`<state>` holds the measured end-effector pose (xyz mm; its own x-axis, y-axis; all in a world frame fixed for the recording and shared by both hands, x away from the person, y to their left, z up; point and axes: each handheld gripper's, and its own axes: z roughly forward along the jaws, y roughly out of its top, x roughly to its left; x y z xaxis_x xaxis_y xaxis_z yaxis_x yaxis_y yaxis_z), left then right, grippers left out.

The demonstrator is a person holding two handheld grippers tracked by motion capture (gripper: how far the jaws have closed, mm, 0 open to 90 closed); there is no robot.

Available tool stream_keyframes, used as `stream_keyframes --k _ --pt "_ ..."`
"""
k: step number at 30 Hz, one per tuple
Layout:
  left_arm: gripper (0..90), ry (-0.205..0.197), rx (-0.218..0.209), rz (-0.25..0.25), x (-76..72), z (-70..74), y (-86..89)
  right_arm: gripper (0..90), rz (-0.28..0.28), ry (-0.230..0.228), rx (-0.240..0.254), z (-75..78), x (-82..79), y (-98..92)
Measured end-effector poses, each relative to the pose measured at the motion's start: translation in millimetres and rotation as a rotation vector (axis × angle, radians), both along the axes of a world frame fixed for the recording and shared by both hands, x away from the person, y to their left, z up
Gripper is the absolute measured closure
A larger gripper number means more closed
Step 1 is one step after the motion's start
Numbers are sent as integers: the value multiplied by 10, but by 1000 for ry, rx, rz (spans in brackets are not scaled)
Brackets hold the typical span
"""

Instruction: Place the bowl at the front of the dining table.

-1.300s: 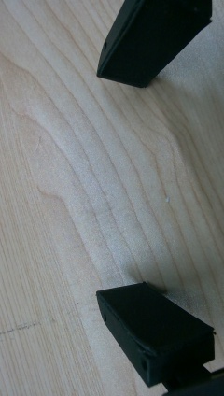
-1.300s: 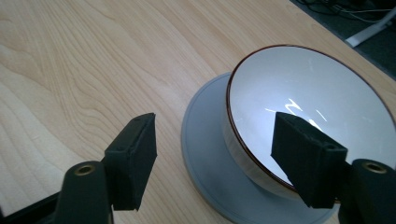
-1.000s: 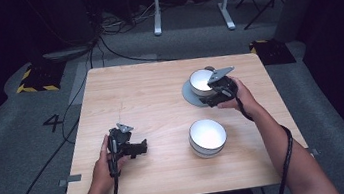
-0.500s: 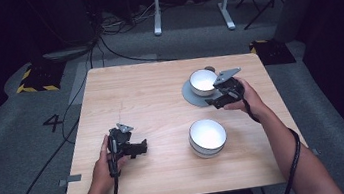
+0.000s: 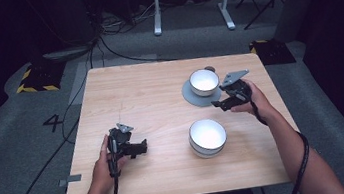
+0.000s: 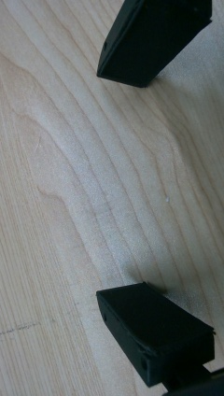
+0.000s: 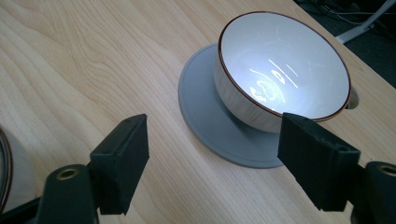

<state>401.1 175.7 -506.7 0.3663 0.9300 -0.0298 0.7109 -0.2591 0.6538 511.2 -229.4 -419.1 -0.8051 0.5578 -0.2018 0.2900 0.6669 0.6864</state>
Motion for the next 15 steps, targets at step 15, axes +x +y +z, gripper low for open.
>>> stream_keyframes --k 15 --pt "0 0 -2 1 0 0 -1 249 19 -27 -10 25 -245 -108"
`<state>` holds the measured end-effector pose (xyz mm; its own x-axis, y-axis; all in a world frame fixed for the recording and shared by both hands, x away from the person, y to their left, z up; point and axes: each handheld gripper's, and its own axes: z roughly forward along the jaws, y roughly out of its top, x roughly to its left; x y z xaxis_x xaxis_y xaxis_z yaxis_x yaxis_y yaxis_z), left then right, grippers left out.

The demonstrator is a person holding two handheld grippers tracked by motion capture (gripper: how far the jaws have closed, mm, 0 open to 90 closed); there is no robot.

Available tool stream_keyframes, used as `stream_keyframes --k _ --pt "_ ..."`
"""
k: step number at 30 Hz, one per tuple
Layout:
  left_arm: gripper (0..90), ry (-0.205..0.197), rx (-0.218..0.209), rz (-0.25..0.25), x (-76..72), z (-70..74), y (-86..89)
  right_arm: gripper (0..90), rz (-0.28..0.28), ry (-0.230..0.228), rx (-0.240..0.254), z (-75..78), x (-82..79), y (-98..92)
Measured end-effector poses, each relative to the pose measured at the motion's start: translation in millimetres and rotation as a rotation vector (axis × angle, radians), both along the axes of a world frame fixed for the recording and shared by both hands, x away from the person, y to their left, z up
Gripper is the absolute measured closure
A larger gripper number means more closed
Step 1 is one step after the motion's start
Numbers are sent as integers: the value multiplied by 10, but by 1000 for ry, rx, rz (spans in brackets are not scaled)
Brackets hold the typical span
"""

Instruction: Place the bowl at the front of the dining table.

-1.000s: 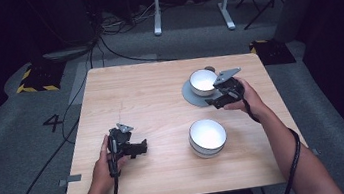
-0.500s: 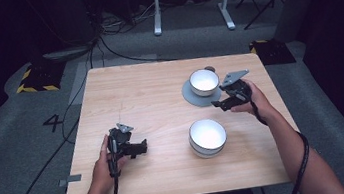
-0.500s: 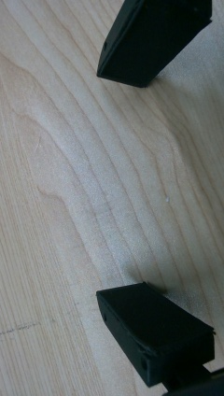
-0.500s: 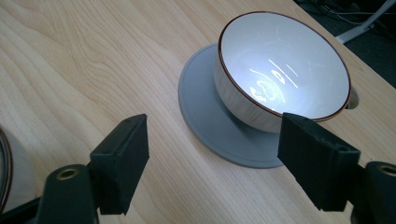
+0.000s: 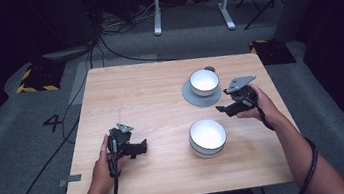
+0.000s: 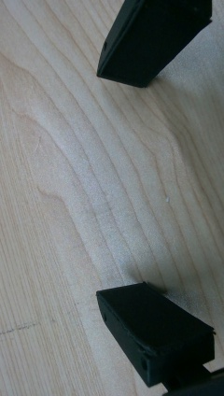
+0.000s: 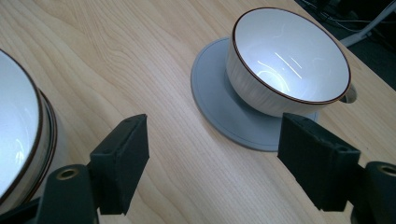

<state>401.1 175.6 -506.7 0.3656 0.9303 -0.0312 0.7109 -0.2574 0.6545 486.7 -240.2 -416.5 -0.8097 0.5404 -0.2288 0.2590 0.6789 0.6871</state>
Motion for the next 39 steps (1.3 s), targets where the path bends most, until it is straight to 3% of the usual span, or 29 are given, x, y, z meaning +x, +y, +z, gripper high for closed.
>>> stream_keyframes --k 19,39 --pt "0 0 1 -1 0 0 1 245 9 -29 -28 41 -292 -98" --pt "0 0 0 0 0 0 0 241 8 -34 -28 -95 -584 -319"
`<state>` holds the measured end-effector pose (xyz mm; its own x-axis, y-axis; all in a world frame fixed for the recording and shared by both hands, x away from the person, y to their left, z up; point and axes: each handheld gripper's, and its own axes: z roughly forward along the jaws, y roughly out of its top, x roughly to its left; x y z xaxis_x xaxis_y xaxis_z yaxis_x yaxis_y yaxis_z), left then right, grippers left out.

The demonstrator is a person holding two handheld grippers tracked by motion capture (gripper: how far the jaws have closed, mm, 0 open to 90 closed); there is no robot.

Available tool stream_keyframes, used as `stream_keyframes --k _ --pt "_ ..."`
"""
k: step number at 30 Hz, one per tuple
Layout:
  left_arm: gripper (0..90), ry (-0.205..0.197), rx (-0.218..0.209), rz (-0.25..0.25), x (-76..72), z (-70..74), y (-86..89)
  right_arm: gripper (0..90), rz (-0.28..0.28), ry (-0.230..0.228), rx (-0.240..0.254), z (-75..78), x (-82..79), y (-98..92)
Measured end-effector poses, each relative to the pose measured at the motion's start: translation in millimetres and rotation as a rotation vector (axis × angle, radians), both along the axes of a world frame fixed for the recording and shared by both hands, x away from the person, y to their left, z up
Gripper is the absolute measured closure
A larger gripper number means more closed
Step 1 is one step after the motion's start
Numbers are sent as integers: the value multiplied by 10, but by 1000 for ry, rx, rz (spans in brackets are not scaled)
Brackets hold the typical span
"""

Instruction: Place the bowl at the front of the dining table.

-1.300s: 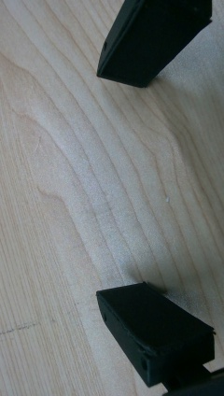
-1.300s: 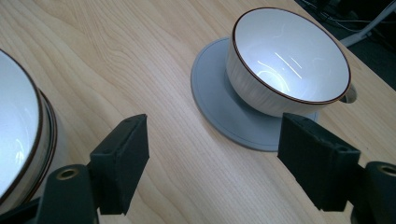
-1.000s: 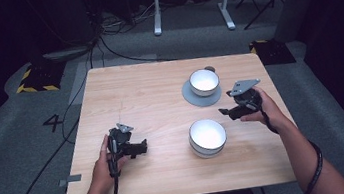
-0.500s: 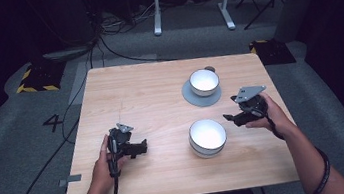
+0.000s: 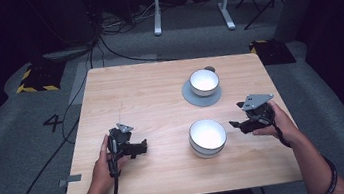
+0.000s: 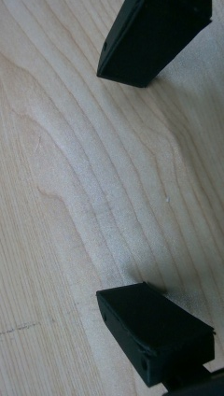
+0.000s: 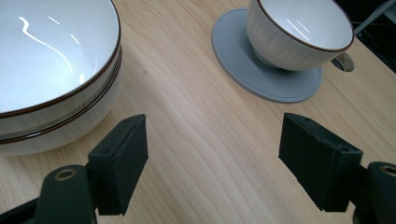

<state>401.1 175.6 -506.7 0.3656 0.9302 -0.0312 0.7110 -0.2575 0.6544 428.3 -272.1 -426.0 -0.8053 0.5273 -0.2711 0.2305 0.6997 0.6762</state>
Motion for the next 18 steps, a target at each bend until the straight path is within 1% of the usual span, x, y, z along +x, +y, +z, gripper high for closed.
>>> stream_keyframes --k 8,9,10,11,12,13,15,17,18 --pt "0 1 2 -1 0 1 1 240 -10 6 -10 -74 -43 -55" --pt "0 2 2 -1 0 1 1 239 -6 10 4 -92 -58 -68" --pt "0 2 2 -1 0 1 1 239 -14 23 4 -93 -78 -71" --pt "0 0 1 -1 0 0 1 239 -8 16 -11 -96 -85 -84" --pt "0 0 1 -1 0 0 1 239 -10 11 -15 -107 -98 -92" --pt "0 0 1 -1 0 0 1 237 -6 21 -14 -111 -116 -98" --pt "0 0 1 -1 0 0 1 236 -3 17 -22 -130 -141 -115" --pt "0 0 2 -1 0 0 1 234 0 28 -21 -151 -167 -127" --pt "0 2 2 -1 0 1 1 234 -6 23 -37 -152 -180 -137"
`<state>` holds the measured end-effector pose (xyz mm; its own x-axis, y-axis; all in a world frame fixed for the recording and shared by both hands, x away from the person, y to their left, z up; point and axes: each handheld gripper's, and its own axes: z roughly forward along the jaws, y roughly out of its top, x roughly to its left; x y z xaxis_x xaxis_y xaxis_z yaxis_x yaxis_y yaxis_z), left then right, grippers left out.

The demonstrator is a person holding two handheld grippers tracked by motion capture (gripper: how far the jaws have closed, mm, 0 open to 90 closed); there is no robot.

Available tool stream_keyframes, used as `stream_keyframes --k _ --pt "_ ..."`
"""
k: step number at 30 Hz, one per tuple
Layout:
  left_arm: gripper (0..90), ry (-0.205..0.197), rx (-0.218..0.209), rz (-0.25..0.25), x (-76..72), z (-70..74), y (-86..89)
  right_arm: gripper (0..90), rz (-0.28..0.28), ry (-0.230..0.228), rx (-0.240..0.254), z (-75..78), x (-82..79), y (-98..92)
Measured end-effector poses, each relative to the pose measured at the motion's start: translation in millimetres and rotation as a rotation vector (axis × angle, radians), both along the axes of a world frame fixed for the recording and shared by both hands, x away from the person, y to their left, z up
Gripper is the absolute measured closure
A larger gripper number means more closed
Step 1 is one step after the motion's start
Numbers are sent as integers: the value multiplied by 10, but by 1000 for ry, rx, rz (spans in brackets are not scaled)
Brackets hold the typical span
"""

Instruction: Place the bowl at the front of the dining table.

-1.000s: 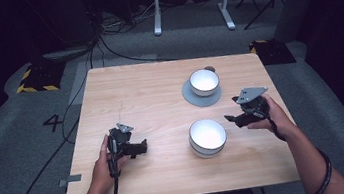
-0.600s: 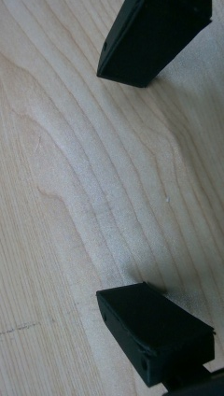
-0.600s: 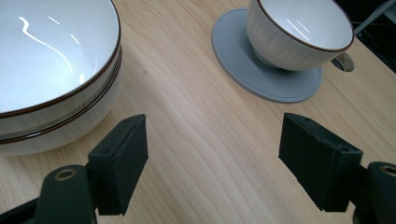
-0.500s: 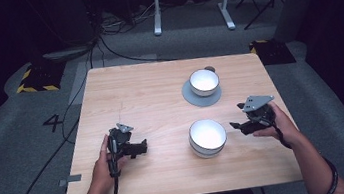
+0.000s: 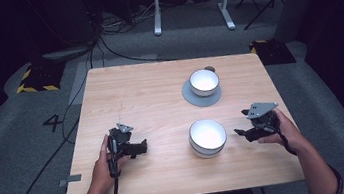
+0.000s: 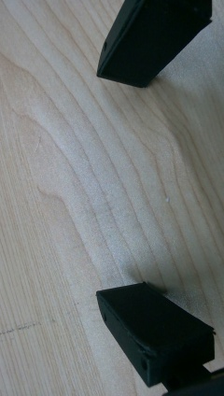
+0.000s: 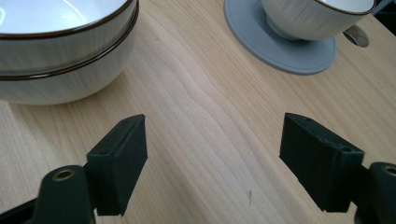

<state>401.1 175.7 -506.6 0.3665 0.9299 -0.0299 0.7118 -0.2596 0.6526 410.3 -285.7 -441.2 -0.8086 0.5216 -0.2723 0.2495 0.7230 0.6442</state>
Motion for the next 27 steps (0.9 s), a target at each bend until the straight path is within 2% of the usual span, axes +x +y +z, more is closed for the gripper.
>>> stream_keyframes --k 2,4,7,8,12,14,18,22,26,27 --pt "0 -1 -1 0 0 -1 0 233 -6 15 18 -20 -28 -5" --pt "0 -1 -1 0 0 -1 0 233 5 3 3 -29 -24 -23" --pt "0 -1 -1 0 0 -1 0 237 -13 24 13 -69 -63 -46" --pt "0 -1 -1 0 0 -1 0 236 -30 21 30 -92 -73 -43" --pt "0 -2 -2 1 0 -1 -1 233 -42 37 29 -125 -93 -84" --pt "0 -2 -2 1 0 -2 -1 228 -67 53 11 -141 -122 -121" --pt "0 -1 -1 0 0 -1 0 228 -63 55 21 -173 -143 -190" --pt "0 -2 -2 1 0 -1 -1 225 -98 66 13 -214 -177 -239" --pt "0 -2 -2 1 0 -1 -1 219 -96 73 14 -261 -174 -322" --pt "0 -2 -2 2 0 -2 -1 218 -118 78 26 -277 -184 -325"
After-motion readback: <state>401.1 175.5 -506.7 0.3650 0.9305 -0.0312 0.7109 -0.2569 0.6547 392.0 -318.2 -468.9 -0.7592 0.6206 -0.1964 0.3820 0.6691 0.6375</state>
